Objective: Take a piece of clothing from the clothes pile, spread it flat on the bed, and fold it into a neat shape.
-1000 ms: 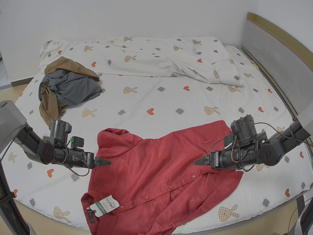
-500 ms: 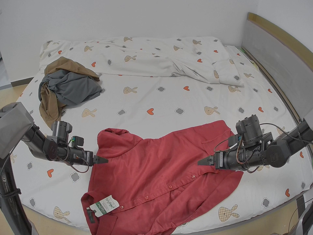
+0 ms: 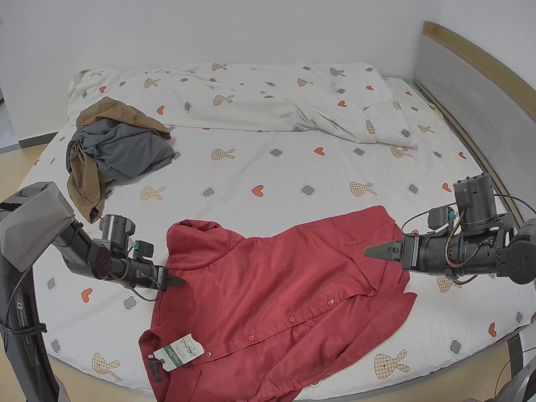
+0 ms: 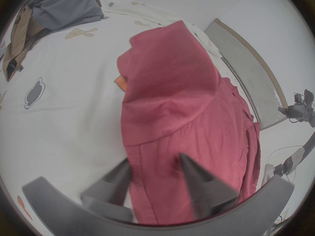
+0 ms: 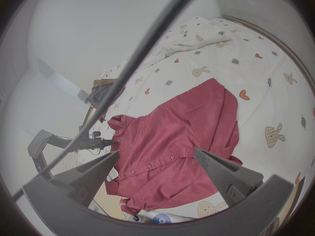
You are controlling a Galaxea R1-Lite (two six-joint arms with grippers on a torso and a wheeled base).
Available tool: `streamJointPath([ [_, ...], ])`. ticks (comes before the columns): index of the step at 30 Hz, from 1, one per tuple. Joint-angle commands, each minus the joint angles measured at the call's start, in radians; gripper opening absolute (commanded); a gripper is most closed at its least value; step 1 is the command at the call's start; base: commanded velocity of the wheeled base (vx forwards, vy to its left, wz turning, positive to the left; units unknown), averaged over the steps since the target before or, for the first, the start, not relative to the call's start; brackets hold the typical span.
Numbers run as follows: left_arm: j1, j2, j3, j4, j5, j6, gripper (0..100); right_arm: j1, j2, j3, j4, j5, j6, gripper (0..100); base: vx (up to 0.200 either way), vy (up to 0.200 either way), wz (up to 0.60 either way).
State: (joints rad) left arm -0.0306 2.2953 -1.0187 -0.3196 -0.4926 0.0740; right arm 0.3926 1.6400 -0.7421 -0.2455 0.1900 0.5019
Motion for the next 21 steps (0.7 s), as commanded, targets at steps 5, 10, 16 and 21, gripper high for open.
streamJointPath([
  [5,-0.011,-0.007,-0.040,-0.001,-0.001,0.000,0,-0.024,-0.065,0.036,-0.001,0.002,0.000,100,0.000,0.000,0.00],
  [10,0.015,-0.043,-0.098,0.010,0.005,-0.003,0,-0.024,-0.065,0.041,-0.003,0.002,0.000,100,0.000,0.000,0.00],
  [16,0.044,-0.132,-0.345,0.286,0.008,-0.002,0,-0.024,-0.060,0.035,-0.003,0.002,0.000,100,0.000,0.000,0.00],
  [21,0.057,-0.094,-0.567,0.468,0.009,0.001,0,-0.024,-0.054,0.033,-0.003,0.000,0.001,100,0.000,0.000,0.00],
])
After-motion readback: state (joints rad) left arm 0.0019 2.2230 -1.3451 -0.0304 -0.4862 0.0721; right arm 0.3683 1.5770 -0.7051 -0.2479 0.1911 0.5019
